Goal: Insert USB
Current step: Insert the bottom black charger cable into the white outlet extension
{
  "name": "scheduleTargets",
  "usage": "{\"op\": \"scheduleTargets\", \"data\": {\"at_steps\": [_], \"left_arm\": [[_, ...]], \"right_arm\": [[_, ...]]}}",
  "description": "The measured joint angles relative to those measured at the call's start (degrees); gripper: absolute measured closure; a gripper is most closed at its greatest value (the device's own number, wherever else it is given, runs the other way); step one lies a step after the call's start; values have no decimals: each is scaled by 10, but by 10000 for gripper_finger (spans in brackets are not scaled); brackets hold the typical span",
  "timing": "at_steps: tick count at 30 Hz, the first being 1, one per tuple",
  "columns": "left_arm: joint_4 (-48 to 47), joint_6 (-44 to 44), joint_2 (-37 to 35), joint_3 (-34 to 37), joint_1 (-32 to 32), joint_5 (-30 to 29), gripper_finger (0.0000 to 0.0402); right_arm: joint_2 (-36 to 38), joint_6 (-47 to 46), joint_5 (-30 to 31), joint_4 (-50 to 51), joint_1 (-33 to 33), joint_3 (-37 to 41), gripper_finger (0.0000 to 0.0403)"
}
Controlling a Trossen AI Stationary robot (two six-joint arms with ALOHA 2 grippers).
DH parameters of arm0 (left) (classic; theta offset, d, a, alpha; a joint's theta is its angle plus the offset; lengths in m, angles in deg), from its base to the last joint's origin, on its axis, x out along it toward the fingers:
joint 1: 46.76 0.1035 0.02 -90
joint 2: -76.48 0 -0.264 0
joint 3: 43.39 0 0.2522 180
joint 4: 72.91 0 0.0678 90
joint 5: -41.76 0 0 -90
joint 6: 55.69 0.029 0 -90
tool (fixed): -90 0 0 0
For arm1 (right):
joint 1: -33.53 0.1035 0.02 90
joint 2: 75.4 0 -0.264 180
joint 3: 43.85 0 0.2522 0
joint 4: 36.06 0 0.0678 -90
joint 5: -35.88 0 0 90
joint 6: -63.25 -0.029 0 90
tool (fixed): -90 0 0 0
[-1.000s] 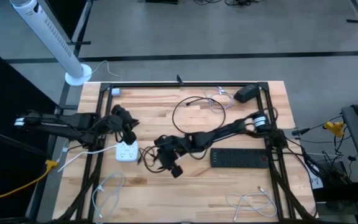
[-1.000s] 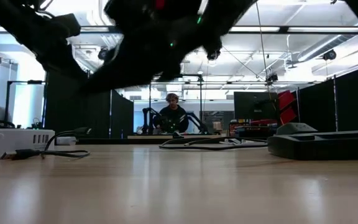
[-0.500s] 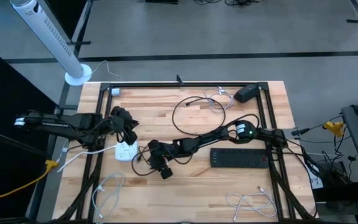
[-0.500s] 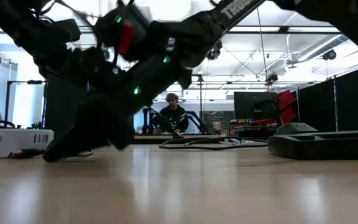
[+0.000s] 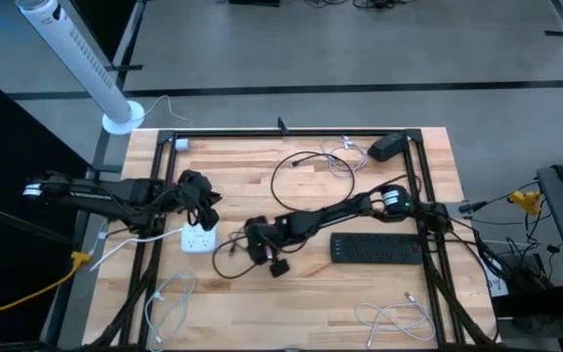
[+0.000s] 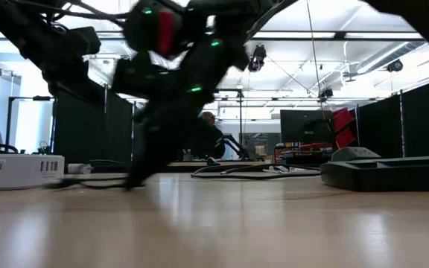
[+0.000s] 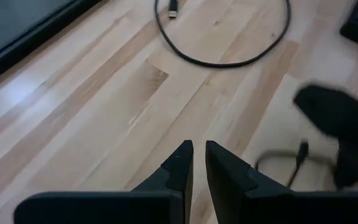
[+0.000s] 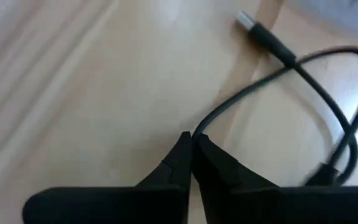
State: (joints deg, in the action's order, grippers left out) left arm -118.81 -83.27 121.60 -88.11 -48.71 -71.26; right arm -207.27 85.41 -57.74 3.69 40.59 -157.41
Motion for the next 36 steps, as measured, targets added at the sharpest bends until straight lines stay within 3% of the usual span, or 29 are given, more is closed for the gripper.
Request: {"op": "scheduleTargets", "data": {"at_steps": [7,11,14,18,22,25,29,34,36], "left_arm": [[56,7,72,3,-24,1,370],[126,15,121,3,-30,0,370],[173,20,153,3,-31,1,370],[211,19,190,3,-34,3,370],[274,34,237,3,-36,47,368],[365,61,290,3,-37,104,359],[510,110,379,0,-37,136,340],[546,198,476,-46,-31,37,305],[543,222,505,-73,-24,32,286]], "right_arm": [[133,-18,6,-28,-15,211,401],[200,-35,5,-28,-11,286,394],[244,-33,0,-18,-3,300,364],[291,-17,-9,-8,2,300,290],[310,32,-3,-23,-11,299,216],[307,72,-1,-28,-36,299,182],[292,89,-6,-33,-78,300,175],[291,54,-71,-13,-113,301,198],[292,42,-88,6,-112,302,208]]}}
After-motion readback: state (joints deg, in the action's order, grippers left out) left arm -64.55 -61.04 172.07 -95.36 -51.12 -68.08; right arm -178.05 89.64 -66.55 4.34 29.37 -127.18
